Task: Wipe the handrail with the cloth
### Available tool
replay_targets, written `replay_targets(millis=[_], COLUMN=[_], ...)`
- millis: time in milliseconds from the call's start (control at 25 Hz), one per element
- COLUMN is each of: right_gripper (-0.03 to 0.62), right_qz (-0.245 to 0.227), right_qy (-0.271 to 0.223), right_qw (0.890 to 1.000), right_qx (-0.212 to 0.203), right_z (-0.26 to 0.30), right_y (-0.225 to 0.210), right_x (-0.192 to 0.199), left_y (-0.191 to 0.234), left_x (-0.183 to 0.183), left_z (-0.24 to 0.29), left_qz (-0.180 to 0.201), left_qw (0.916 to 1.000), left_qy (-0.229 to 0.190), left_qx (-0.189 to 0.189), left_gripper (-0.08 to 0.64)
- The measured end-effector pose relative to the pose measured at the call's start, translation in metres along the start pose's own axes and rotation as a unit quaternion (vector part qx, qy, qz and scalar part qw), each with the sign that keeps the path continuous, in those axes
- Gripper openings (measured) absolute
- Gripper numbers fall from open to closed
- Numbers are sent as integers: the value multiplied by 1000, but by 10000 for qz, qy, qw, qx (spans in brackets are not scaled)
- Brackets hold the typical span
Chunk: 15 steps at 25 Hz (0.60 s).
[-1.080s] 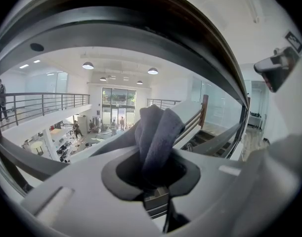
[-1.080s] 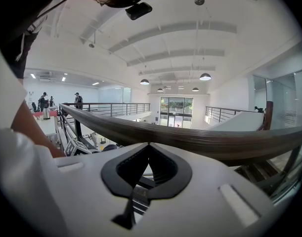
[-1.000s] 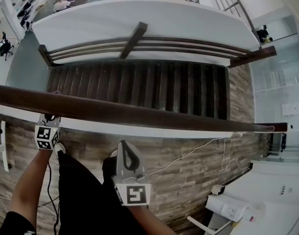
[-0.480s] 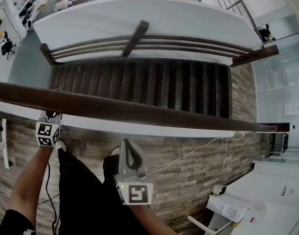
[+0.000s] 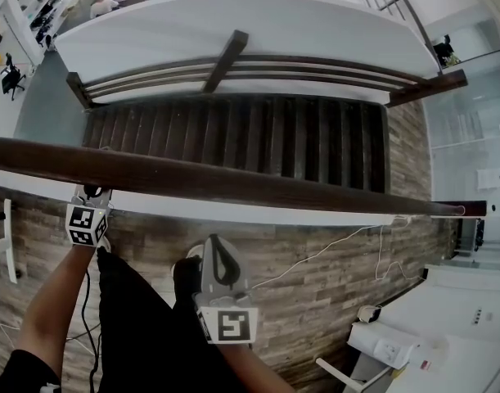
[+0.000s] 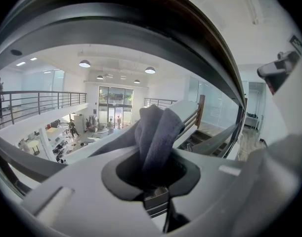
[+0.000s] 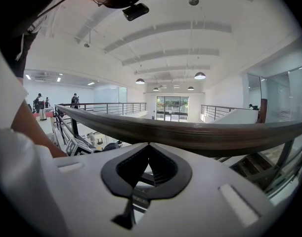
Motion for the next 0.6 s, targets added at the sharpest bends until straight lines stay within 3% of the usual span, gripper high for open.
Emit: replay_targets(millis=[320,600], right_gripper=[2,2], right_qz=[20,153], right_qy=[138,238], right_qw=[9999,9996], right_qx=[-33,31], right_z=[-6,-8], right_y=[-4,-5], right_x=[10,15], left_y=[-13,-31], left_x=[-3,-9], left_z=[1,6], left_qz=[-47,44], left_qw=[10000,9999], left_qy=[-60,-18], left_qx=[-58,139], left_gripper=[57,57])
Point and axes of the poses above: the fingertips, and each gripper's own axes: z forward along the fingers, y to its left, x out of its underside, the point moved 10 cm from there along -z, backward along the fingers, and after that the axes turned 3 degrees about y, right-handed, at the moved point
